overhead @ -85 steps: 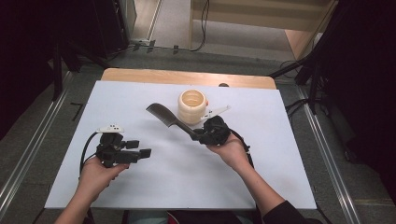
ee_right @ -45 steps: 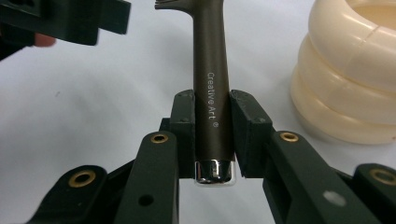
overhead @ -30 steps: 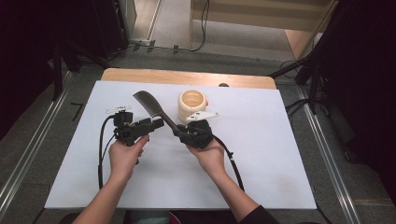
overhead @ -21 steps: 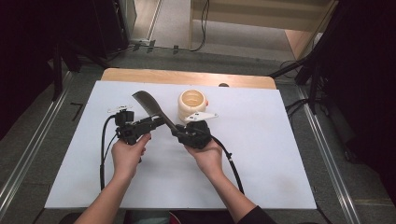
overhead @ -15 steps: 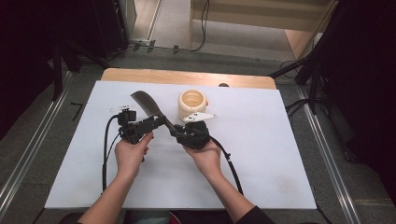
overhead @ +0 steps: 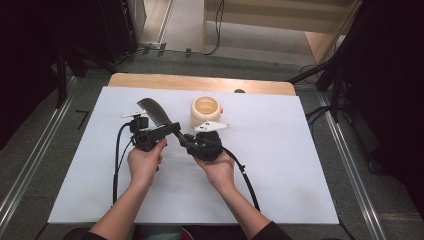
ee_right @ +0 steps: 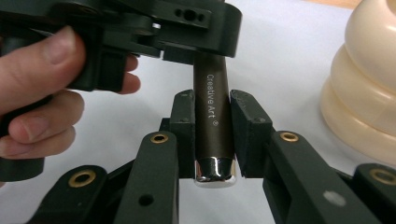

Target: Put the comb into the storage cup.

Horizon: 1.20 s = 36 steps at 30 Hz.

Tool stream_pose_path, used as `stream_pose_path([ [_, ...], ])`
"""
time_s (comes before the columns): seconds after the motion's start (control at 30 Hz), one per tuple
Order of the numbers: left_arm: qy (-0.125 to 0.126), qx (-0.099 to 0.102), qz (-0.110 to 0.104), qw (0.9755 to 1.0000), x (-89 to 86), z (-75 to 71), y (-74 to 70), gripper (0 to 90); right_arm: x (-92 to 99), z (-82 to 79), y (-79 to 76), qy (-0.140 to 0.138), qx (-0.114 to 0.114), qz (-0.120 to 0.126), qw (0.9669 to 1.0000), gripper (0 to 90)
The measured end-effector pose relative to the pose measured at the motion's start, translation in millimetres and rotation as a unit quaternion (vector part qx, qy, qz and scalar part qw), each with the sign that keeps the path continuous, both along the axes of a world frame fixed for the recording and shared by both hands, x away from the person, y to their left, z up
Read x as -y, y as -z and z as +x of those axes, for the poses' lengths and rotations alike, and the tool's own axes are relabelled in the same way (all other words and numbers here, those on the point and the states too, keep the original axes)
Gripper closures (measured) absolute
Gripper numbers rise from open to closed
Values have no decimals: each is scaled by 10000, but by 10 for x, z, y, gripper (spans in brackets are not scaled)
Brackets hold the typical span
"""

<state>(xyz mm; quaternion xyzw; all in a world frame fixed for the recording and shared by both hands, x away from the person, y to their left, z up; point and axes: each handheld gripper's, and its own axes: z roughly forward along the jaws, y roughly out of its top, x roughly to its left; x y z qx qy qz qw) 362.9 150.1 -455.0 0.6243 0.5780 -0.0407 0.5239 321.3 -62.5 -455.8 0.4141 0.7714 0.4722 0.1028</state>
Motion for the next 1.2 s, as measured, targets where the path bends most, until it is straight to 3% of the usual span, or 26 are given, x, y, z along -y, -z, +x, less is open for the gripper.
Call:
stream_pose_path([
  [0.23,-40,-112,-191,9997,-34,20,11,589,-46,-10,16,-22,73,37,10000,702],
  [0.53,-34,-310,-562,9979,-95,34,37,639,-63,-4,35,-84,103,-5,9999,701],
  [0.63,-22,-369,-566,9977,-102,42,52,648,-60,9,53,-127,50,16,9999,700],
  [1.2,42,-550,-1052,9929,-159,53,75,716,-99,27,83,-188,21,-151,9997,693],
])
